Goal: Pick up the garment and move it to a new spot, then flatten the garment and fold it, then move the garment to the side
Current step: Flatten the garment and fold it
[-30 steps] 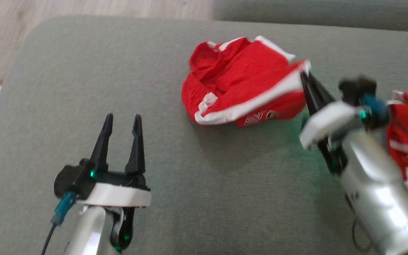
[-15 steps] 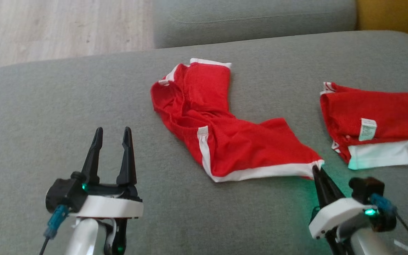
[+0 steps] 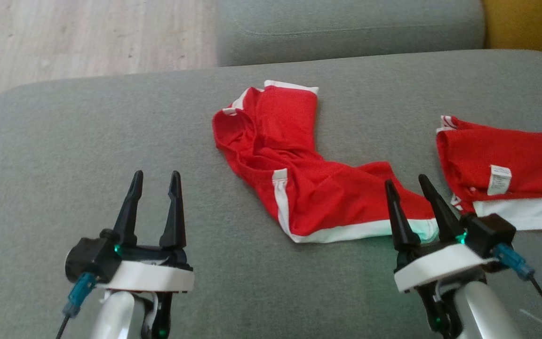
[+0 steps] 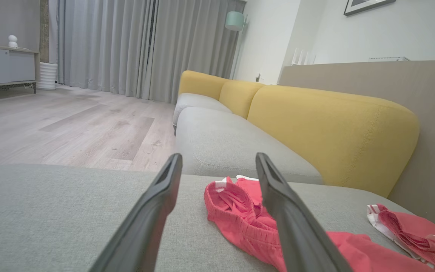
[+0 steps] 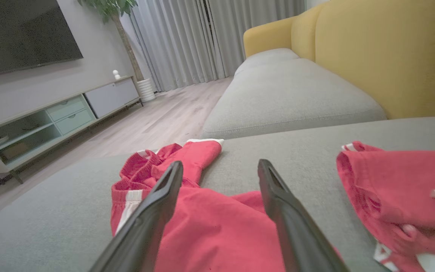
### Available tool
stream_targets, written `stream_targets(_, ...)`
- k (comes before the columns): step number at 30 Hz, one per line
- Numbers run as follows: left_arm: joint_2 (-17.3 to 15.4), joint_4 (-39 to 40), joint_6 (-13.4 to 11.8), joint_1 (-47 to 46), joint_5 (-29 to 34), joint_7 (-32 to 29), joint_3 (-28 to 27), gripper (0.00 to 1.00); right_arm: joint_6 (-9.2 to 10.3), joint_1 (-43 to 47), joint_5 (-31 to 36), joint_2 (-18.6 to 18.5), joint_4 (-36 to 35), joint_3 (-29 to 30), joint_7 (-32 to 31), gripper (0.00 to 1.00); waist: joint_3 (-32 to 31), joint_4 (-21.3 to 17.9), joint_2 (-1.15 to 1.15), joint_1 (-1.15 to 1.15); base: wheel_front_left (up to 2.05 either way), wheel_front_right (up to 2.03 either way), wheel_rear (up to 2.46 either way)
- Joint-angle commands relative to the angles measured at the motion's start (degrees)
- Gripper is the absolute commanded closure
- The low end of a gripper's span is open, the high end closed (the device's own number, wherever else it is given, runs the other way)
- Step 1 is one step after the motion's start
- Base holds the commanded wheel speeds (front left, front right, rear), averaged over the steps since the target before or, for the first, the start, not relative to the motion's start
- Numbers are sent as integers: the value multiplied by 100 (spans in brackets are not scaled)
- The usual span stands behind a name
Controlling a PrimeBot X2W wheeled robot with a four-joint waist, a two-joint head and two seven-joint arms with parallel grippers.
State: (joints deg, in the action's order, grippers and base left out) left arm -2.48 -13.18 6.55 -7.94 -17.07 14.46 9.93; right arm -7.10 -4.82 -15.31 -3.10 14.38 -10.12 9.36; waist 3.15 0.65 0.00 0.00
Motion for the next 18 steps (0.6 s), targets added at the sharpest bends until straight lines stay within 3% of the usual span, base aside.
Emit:
stream_targets(1,-40,151,6,-209,30,54,-114,0,-39,-323,-44,21,-261,-187,41,0,12,144,0,0,0,0,0)
stream_targets(12,-40,151,-15,-357,-87,54,82,0,-39,-1221,22,22,212,-687,-791,0,349,926,0,0,0,0,0)
stream_targets(18,-40,89,-23,-418,-160,54,190,0,-39,-1768,-59,22,1160,-951,-1270,0,493,1343,0,0,0,0,0)
